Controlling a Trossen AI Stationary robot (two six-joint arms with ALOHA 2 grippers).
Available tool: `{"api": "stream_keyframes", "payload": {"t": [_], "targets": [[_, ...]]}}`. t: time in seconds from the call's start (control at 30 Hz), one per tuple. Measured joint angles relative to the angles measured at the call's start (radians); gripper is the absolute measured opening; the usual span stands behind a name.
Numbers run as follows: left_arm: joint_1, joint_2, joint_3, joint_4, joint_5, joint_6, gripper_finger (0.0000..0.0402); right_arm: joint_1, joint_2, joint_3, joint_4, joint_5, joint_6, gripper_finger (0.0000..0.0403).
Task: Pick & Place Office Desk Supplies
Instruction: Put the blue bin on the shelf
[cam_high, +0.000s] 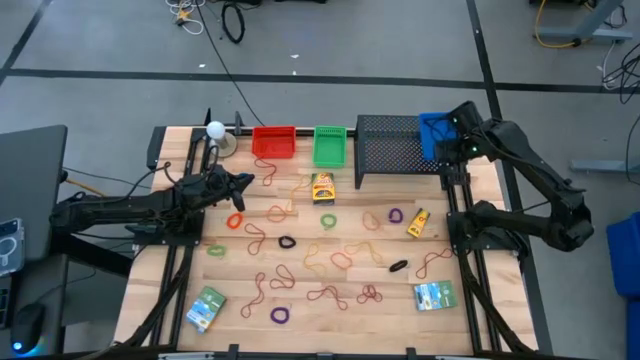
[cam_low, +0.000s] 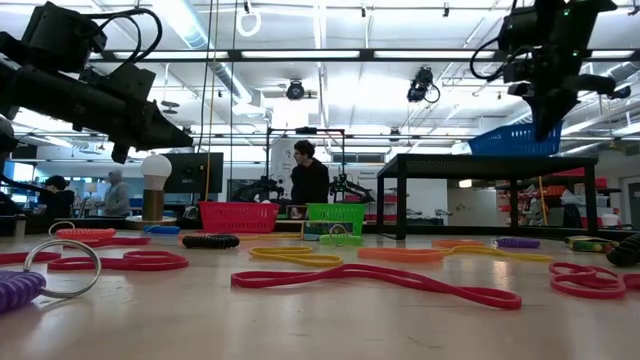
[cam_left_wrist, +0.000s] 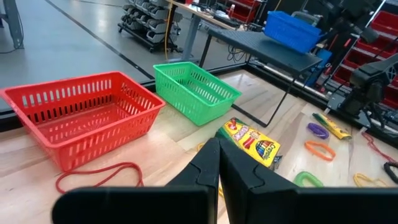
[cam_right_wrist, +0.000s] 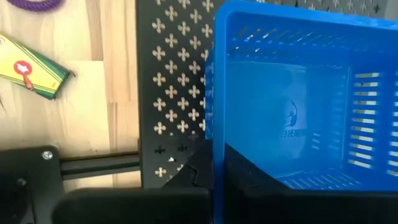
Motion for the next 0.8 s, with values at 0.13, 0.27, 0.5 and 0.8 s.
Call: {"api": "stream_keyframes", "payload": {"t": [0.13,0.27,0.5,0.8], "targets": [[0.0,0.0,0.0,0.001,0.0,0.002,0.0011,-0.017,0.0,0.0,-0.012,0.002,0.005,0.0011],[0.0,0.005,0.0,0.002,0.0,0.001,0.0011,-0.027,0.0,0.0,-0.013,0.005,0.008,0.0011],[0.0,0.006,0.0,0.002,0.0,0.002,0.0011,-0.029,0.0,0.0,-0.013,-0.007,0.011,0.0015],[0.0,0.006,0.0,0.002,0.0,0.002,0.0011,-0.029,0.0,0.0,-0.012,0.0,0.007,0.0015]]}}
